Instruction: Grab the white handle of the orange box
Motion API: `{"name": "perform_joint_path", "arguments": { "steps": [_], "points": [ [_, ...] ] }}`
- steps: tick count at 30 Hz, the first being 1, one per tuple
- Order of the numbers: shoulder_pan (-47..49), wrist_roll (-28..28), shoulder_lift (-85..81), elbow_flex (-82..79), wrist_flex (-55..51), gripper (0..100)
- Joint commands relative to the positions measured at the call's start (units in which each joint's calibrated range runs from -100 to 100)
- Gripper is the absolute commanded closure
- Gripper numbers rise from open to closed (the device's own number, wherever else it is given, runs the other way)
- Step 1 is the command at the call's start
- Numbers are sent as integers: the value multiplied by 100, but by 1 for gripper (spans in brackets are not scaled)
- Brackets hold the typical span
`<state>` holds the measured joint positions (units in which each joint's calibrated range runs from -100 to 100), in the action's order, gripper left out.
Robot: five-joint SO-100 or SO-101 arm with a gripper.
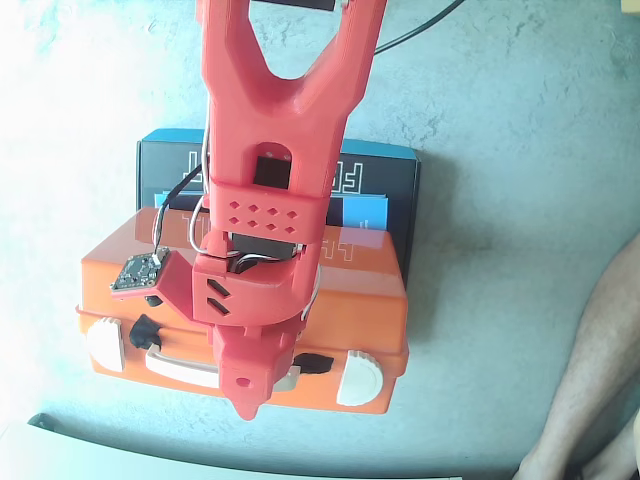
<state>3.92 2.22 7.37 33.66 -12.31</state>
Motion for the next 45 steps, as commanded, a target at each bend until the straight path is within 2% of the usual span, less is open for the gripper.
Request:
{"name": "perform_joint_path", "arguments": {
  "steps": [1,10,14,21,27,29,30,31,36,45],
  "points": [
    [-9,42,844,519,-97,79],
    [-1,104,1696,1299,-97,81],
    [30,57,1815,1574,4,100],
    [154,52,1772,1237,-38,99],
    [379,52,372,-1510,-4,99],
    [363,68,-328,-2697,368,99],
    [309,94,-1205,-4080,909,99],
    [262,99,-1644,-4718,1121,99],
    [84,366,-3829,-7669,1713,99],
    [100,679,-7051,-11461,1341,99]
  ]
}}
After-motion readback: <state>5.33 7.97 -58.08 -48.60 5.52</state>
